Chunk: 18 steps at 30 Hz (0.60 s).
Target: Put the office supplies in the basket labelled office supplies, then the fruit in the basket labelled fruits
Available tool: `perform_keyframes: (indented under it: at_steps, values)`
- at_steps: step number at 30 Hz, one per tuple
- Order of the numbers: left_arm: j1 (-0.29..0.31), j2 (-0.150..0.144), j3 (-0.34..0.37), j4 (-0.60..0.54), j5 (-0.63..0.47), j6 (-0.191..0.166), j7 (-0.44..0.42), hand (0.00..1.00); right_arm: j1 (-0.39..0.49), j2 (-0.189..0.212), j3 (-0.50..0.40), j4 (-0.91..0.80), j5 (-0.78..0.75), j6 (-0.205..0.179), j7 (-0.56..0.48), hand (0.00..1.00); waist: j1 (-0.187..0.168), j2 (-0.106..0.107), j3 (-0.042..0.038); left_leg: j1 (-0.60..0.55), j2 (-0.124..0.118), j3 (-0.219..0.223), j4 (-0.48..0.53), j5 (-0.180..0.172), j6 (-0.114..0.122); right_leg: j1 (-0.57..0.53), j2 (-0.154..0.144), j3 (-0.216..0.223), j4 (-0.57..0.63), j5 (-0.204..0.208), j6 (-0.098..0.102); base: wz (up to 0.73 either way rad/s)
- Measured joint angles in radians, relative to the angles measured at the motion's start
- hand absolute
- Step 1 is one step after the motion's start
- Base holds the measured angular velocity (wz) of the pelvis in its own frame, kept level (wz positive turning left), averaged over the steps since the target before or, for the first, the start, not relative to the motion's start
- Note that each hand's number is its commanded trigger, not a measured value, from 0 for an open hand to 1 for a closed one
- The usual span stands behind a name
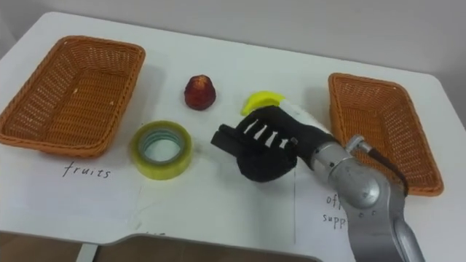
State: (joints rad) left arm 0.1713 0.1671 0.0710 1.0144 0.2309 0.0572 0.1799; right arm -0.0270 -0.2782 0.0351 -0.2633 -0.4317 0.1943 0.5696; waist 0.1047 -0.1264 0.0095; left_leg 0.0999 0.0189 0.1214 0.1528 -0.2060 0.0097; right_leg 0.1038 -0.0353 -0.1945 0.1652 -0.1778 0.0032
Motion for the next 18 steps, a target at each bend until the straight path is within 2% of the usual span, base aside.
perform_keyframes:
  at_steps: [5, 8, 13, 18]
  values:
    - [0.012, 0.004, 0.025, 0.000, -0.001, -0.002, -0.015, 0.00, -0.003, -0.001, -0.061, -0.014, 0.103, -0.029, -0.028, 1.00, -0.002, -0.005, -0.0023, -0.001, 0.000, 0.001, 0.009, 0.000, 0.000, 0.001, 0.001, 0.000, 0.002, 0.000, 0.000, 0.00]
    - [0.023, 0.004, 0.025, -0.003, -0.001, -0.002, -0.016, 0.00, -0.004, -0.003, -0.069, -0.015, 0.149, -0.034, -0.055, 1.00, -0.014, -0.005, -0.0016, -0.003, 0.001, 0.000, 0.012, 0.000, 0.000, 0.002, 0.002, 0.001, 0.004, 0.000, 0.000, 0.00]
    - [0.027, 0.004, 0.025, -0.024, 0.009, -0.002, -0.016, 0.00, -0.004, -0.003, -0.088, -0.014, 0.174, -0.050, -0.101, 1.00, -0.026, -0.005, -0.0008, -0.005, 0.001, 0.000, 0.009, 0.000, 0.000, 0.004, 0.005, 0.001, 0.005, 0.002, -0.003, 0.00]
    - [0.036, 0.004, 0.040, -0.027, 0.015, -0.002, -0.014, 0.00, -0.004, -0.005, -0.141, -0.014, 0.174, -0.050, -0.159, 1.00, -0.041, -0.013, -0.0062, -0.010, 0.001, 0.003, 0.013, 0.000, 0.000, -0.004, 0.005, 0.000, 0.005, 0.002, -0.003, 0.00]
